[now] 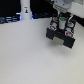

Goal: Open the kcup holder, insert the kcup into the holder, and close the kcup holder

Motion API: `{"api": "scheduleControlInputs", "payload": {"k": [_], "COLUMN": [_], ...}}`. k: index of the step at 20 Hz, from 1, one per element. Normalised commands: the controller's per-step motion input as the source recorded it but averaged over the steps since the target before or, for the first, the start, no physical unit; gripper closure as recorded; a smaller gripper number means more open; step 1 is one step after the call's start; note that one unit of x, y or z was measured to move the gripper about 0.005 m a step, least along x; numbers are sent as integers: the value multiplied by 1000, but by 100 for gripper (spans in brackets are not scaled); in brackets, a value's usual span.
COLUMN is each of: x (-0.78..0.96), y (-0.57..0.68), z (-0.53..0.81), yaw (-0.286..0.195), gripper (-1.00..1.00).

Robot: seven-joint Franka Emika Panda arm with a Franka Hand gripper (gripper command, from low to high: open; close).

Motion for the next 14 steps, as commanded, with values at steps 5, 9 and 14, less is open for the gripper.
{"api": "scheduleControlInputs", "payload": {"k": [5, 9, 14], "x": [-138, 77, 123], "y": [-26, -31, -39], "z": [-41, -58, 5], "yaw": [-6, -20, -39], "gripper": [100, 100, 100]}}
